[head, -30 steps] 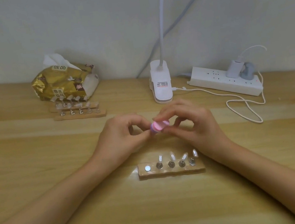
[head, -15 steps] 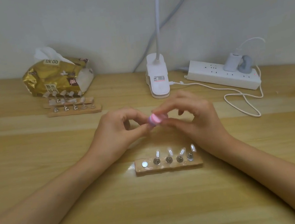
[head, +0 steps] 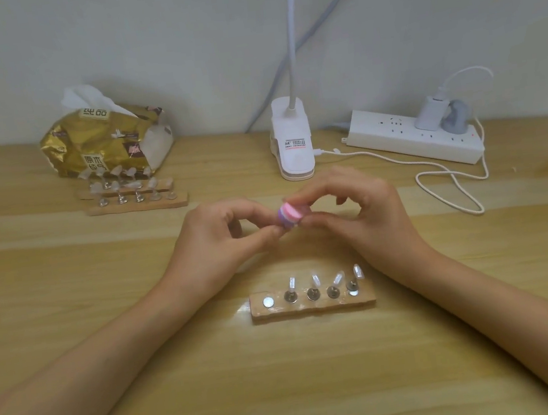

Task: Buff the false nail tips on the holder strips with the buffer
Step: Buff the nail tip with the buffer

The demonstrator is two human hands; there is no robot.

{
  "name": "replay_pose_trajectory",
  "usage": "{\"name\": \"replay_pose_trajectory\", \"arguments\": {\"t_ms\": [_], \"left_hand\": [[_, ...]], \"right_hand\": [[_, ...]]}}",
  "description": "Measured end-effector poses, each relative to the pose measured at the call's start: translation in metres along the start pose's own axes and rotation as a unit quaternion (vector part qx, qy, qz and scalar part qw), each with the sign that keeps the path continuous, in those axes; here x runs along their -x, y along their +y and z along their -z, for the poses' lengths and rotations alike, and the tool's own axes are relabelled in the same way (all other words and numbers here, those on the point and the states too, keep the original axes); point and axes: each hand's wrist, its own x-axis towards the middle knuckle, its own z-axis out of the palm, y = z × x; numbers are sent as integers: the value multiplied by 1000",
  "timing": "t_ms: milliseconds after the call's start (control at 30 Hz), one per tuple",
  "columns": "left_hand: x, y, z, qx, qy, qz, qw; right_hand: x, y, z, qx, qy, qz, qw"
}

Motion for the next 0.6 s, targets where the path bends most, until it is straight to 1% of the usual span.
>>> {"name": "replay_pose_trajectory", "arguments": {"t_ms": [33,67,133,167,233,267,333,367,467,567,600], "left_hand": [[0,0,0,0,-1,-1,1000],[-1,0,1,3,-1,-2,1000],[0,0,1,2,-3,-3,1000],[0,1,0,-1,-2,-2,1000],[-1,1,0,-5,-2,-5,1000],[-1,1,0,-1,-2,-7,1000],[0,1,1,1,-5,-11,1000],[1,2,1,-2,-3,-10,1000],[-1,0,1,-8,1,-13,1000],[0,1,0,2,-3,-11,1000],[-1,0,0,-1,-3,-12,1000]], "right_hand": [[-1,0,0,-3,6,-12,1000],[0,-1,-1,1,1,-3,1000],[1,-2,-3,23,-16,58,998],[1,-1,-3,27,-15,63,998],[-1,0,-1,17,8,21,1000],[-1,-1,0,15,11,18,1000],[1,-2,-3,26,-14,61,998],[2,-2,-4,26,-19,69,997],[-1,-1,-1,8,11,15,1000],[1,-1,-3,15,-16,64,998],[1,-1,-4,12,-10,52,999]]}}
